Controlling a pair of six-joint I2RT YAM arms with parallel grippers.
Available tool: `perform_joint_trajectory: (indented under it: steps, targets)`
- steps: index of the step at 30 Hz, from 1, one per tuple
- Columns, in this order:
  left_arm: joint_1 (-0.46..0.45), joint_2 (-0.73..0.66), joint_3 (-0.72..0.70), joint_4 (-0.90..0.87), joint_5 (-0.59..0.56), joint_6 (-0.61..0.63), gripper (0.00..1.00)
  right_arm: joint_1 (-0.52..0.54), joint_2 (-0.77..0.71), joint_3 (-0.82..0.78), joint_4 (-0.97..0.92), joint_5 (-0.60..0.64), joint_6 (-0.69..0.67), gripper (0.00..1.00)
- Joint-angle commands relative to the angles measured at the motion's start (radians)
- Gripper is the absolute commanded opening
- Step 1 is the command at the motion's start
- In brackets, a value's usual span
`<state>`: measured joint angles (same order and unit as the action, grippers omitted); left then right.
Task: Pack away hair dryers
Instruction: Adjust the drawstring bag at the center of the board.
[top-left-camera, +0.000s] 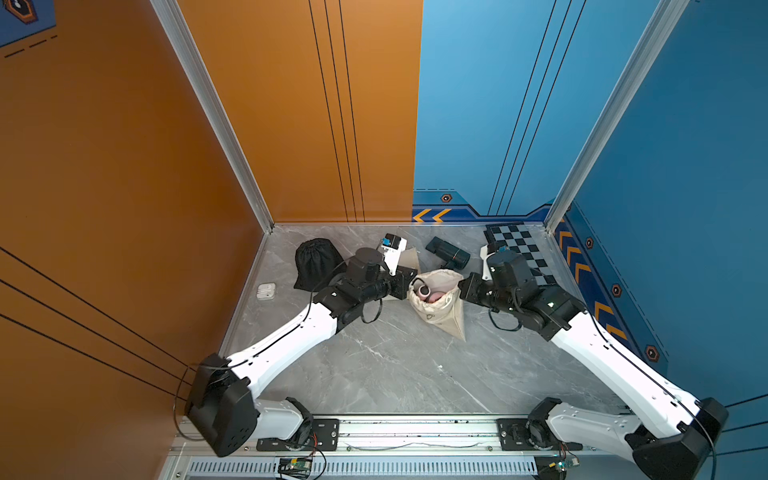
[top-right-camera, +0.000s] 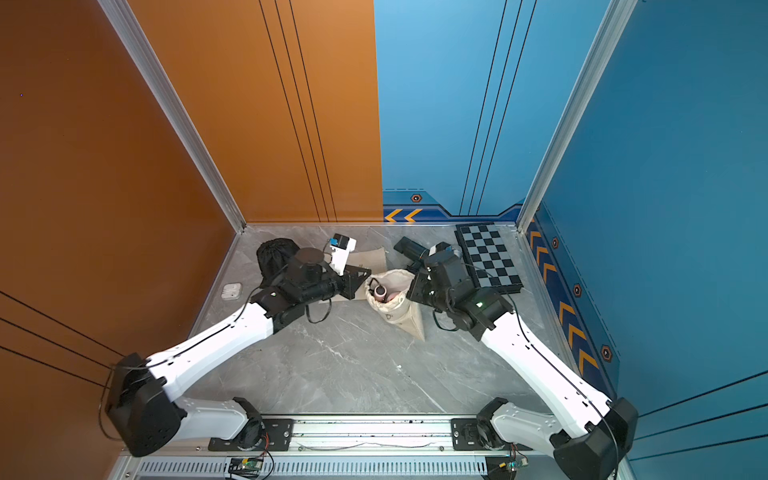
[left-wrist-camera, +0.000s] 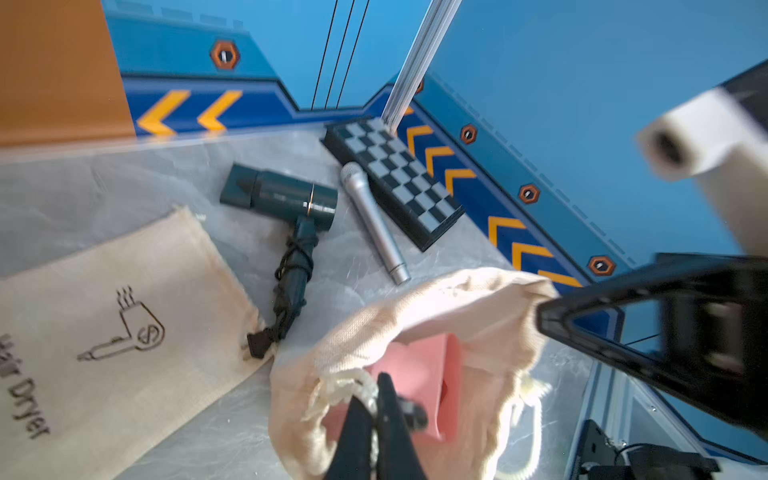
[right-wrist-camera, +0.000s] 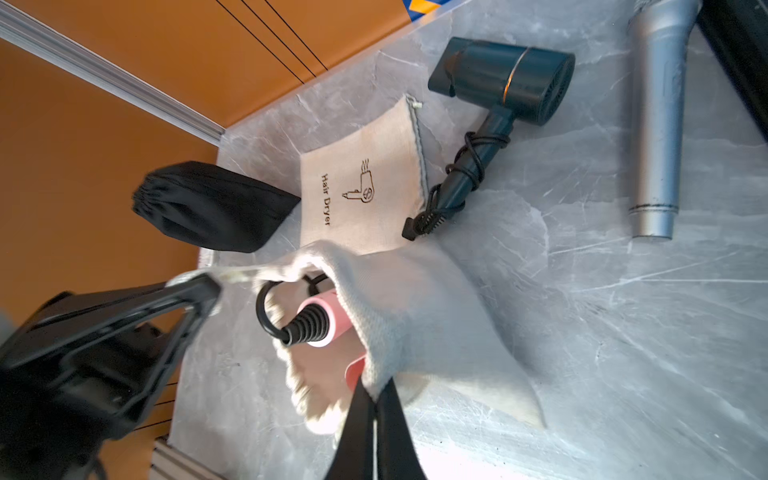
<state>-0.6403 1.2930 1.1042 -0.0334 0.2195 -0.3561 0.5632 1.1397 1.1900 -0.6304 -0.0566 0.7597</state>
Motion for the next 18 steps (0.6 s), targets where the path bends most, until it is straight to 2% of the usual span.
perform_joint_trajectory:
  steps: [1, 10, 18]
  targets:
    - [0.008, -0.083, 0.072, -0.133, -0.031, 0.052, 0.0, -0.072, -0.01, 0.005, -0.094, -0.165, -0.083, 0.0]
    - [0.017, -0.151, 0.046, -0.172, -0.058, 0.037, 0.0, -0.12, 0.077, -0.046, 0.012, -0.277, -0.116, 0.0]
    - [0.013, -0.127, -0.042, -0.165, -0.069, -0.008, 0.0, -0.152, 0.206, -0.064, 0.08, -0.391, -0.146, 0.0]
